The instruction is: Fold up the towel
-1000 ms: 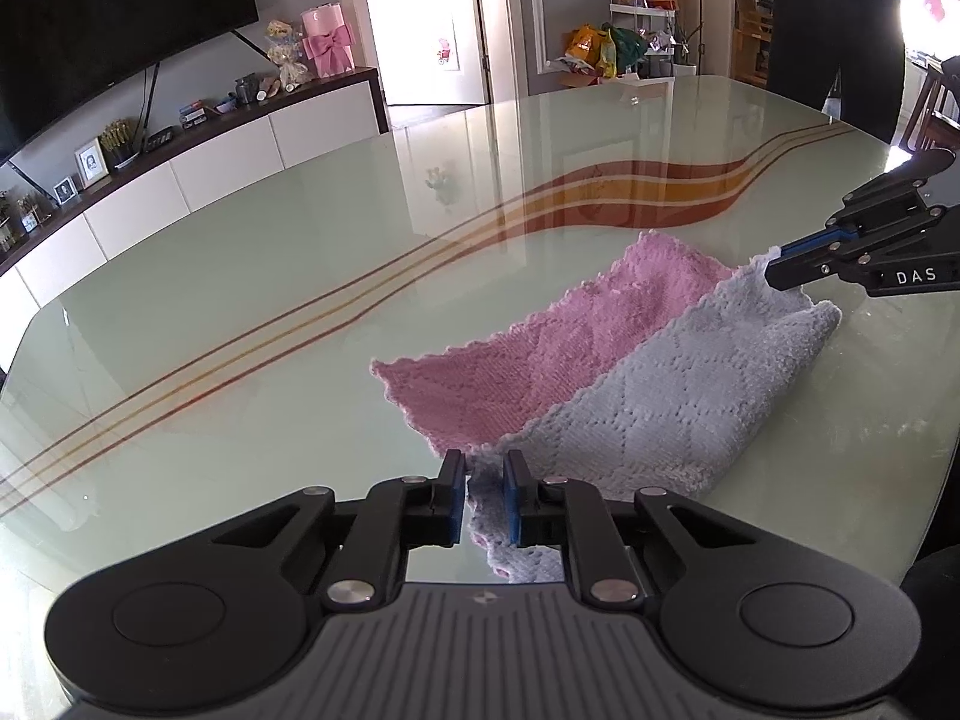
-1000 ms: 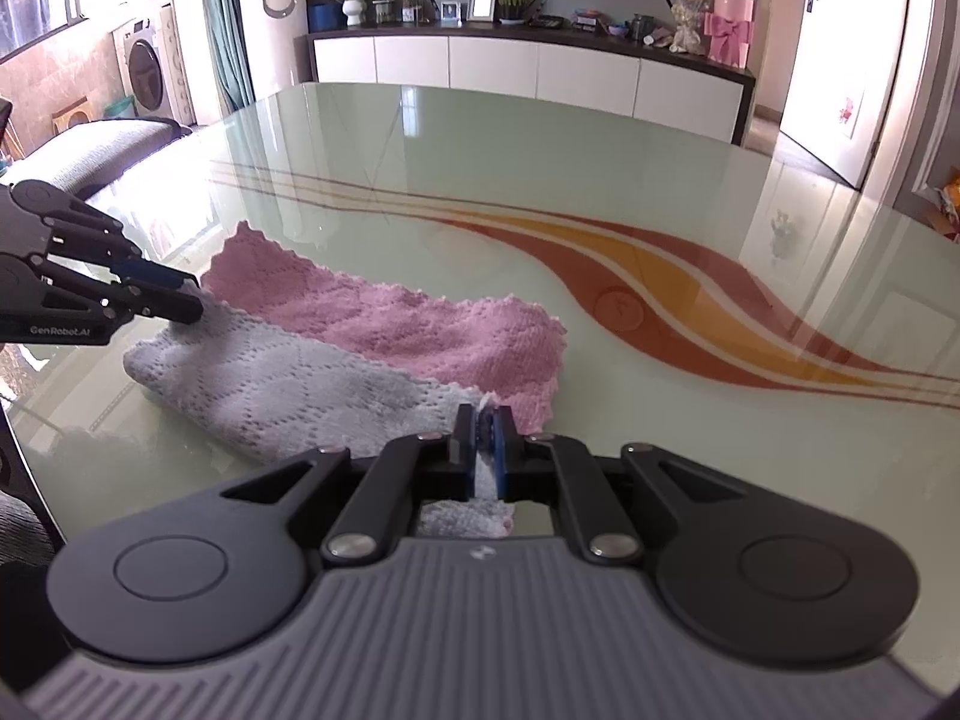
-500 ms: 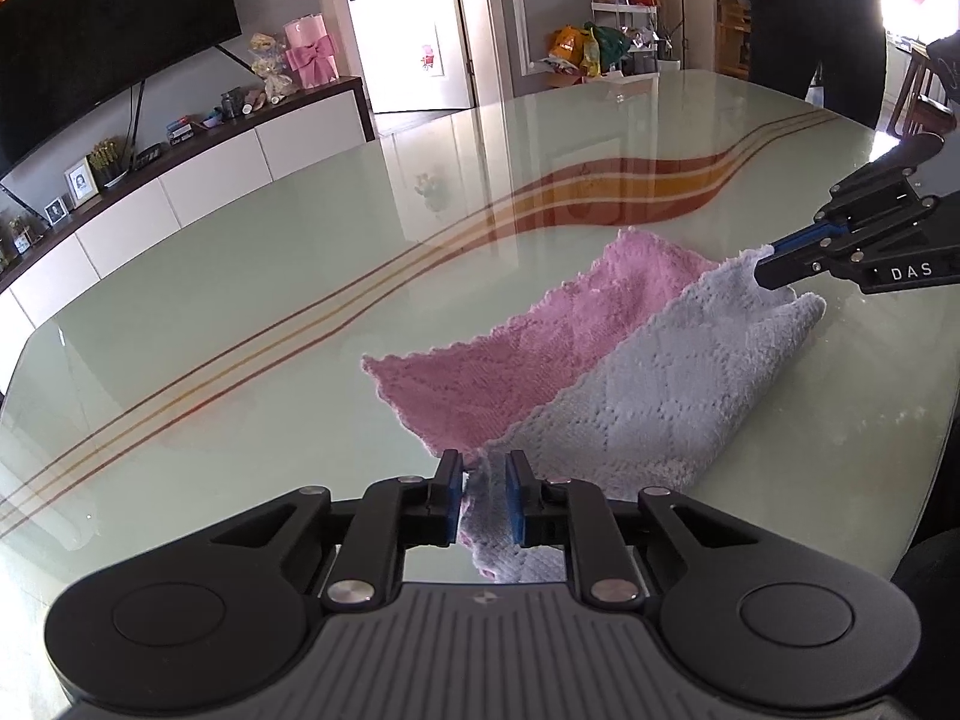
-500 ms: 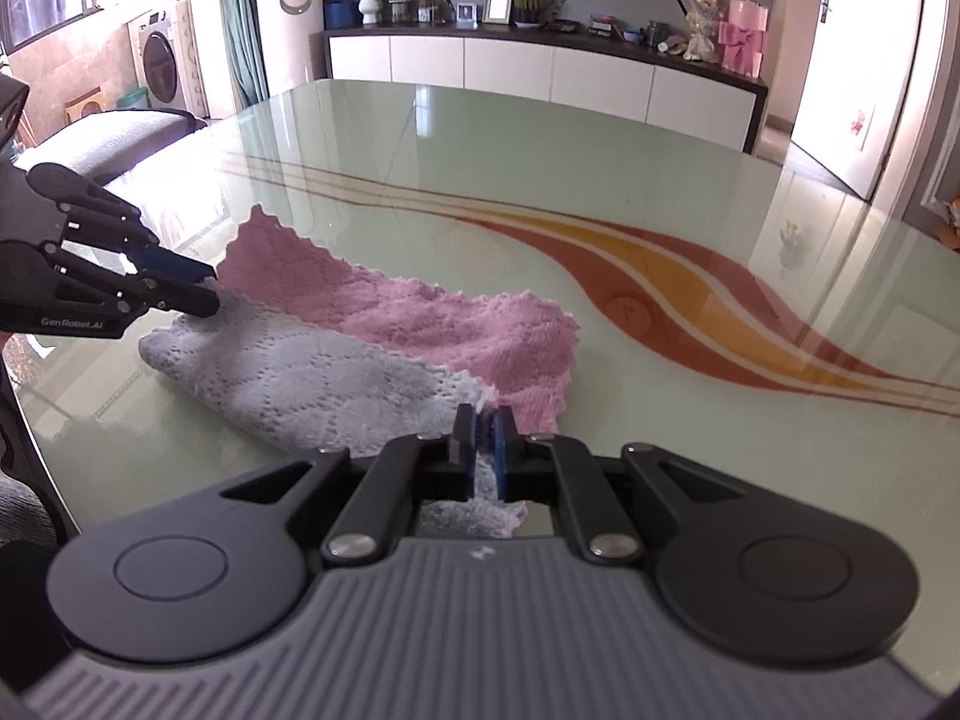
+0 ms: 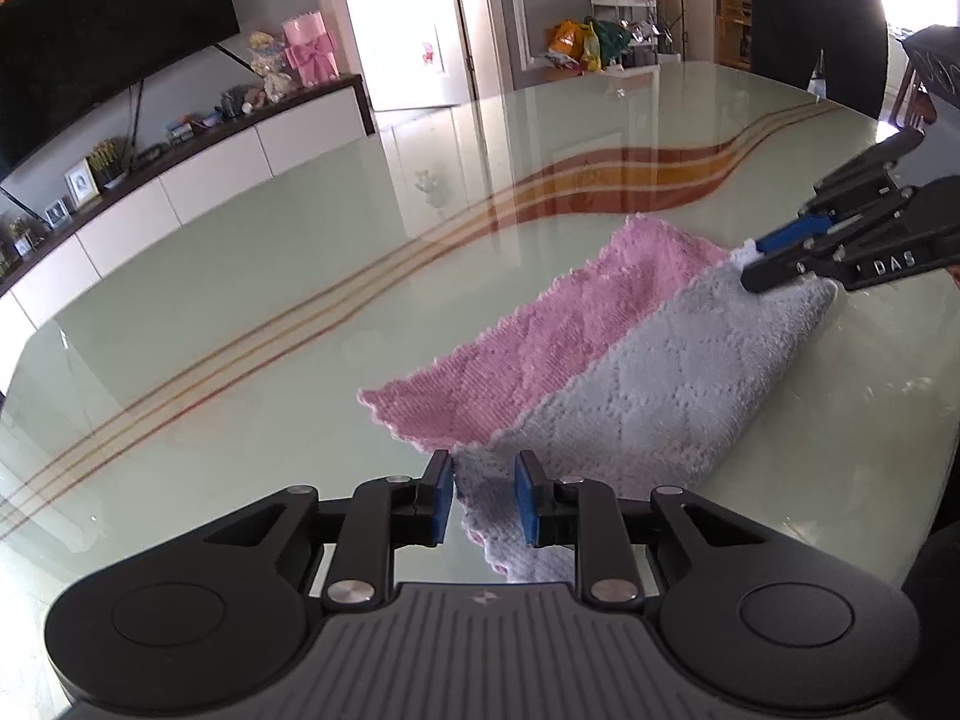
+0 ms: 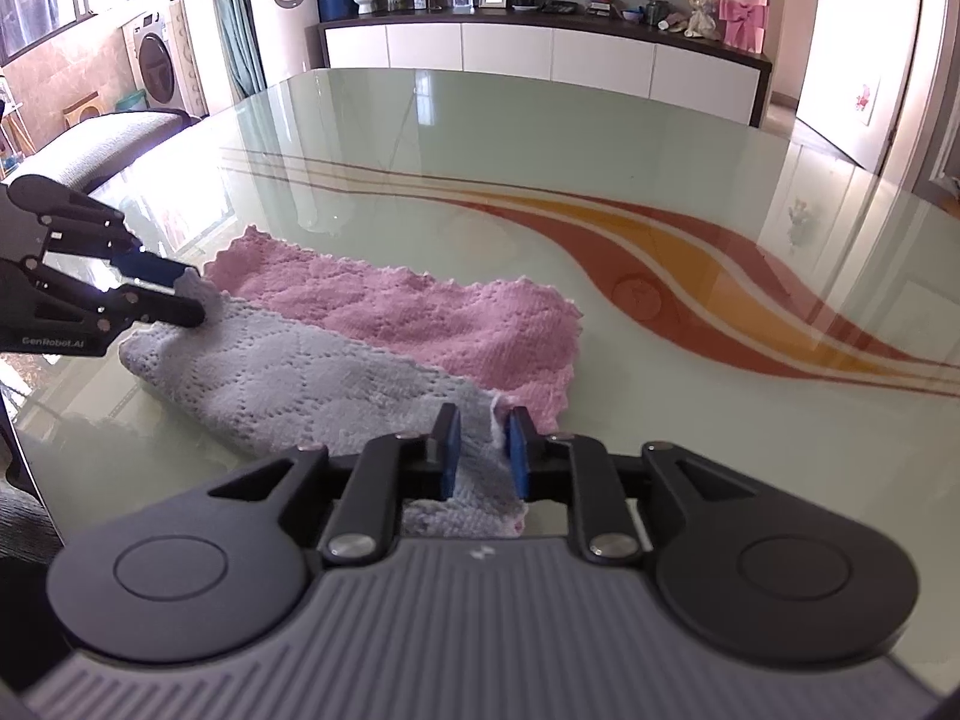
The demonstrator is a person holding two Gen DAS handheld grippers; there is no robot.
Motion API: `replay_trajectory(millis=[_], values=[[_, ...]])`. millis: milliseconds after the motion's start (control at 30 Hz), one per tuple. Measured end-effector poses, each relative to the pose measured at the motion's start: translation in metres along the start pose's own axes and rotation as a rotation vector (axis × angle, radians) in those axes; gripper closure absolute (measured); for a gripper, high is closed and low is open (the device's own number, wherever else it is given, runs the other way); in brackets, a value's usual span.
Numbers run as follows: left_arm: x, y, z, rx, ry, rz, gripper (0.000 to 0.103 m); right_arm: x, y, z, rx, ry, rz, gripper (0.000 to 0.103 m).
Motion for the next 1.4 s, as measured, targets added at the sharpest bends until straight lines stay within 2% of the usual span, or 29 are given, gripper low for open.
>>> replay_trajectory(millis=[300,533,800,867,933,1200,1300,1400], values=[[-0.002,0.0,-0.007,0.008,0.046,-0.003,0.077,-0.001,-0.003,0.005,0.012,-0.014,0.003,0.093],[-0.003,0.005,-0.002,-0.001,0.012,0.006,0.077,0.0,-0.002,0.004,0.005,-0.019,0.004,0.093],[-0.004,0.008,0.006,-0.008,-0.02,0.015,0.074,-0.001,-0.002,-0.003,-0.01,0.012,0.001,0.086],[-0.005,0.008,0.005,-0.008,-0.02,0.013,0.074,-0.001,-0.001,-0.005,0.0,0.025,0.001,0.088],[-0.006,0.008,0.005,-0.01,-0.027,0.014,0.075,-0.001,0.0,-0.005,0.003,0.031,0.002,0.094],[-0.007,0.006,0.007,-0.028,-0.071,0.024,0.096,0.001,-0.006,-0.006,0.001,0.052,-0.018,0.097],[-0.007,0.003,0.008,-0.034,-0.086,0.019,0.101,0.002,-0.009,-0.007,0.004,0.058,-0.029,0.097],[-0.007,0.0,0.008,-0.049,-0.102,0.014,0.102,0.003,-0.013,-0.006,0.002,0.055,-0.038,0.097]])
Point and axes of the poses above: each gripper's, at about its wrist camera, not at the fingertips, and y roughly the way its jaws point, z to its left, x to its top, the point moved 7 cm from there along y, roughly the way its jaws point, and after that the axes turned 4 degrees about -z, right-handed, at the moved point
